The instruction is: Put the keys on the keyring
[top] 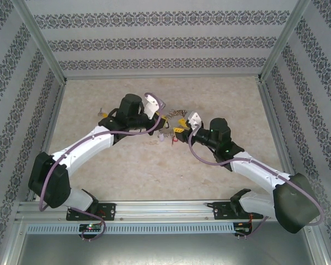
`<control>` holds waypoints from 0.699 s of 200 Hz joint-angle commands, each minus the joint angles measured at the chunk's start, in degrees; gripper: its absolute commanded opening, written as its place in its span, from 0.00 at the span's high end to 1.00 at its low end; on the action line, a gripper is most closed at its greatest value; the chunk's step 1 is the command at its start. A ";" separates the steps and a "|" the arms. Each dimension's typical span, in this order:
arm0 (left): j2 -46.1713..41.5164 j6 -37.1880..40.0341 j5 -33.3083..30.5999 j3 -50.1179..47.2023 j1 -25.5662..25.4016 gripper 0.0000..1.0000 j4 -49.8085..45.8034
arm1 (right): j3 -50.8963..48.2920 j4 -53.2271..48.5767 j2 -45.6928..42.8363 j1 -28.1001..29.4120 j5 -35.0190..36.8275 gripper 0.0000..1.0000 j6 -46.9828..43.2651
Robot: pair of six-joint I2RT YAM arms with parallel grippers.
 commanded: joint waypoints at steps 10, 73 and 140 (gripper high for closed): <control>-3.52 -11.34 2.05 -2.16 0.36 1.00 10.63 | -0.63 11.98 0.93 -0.48 -7.46 0.59 3.61; -5.18 -12.68 3.28 -3.67 0.27 1.00 13.10 | 0.42 13.99 3.38 0.50 -7.01 0.66 3.23; -4.94 -12.07 4.27 -3.61 0.07 1.00 13.15 | 1.84 15.68 4.21 0.57 -8.77 0.66 2.59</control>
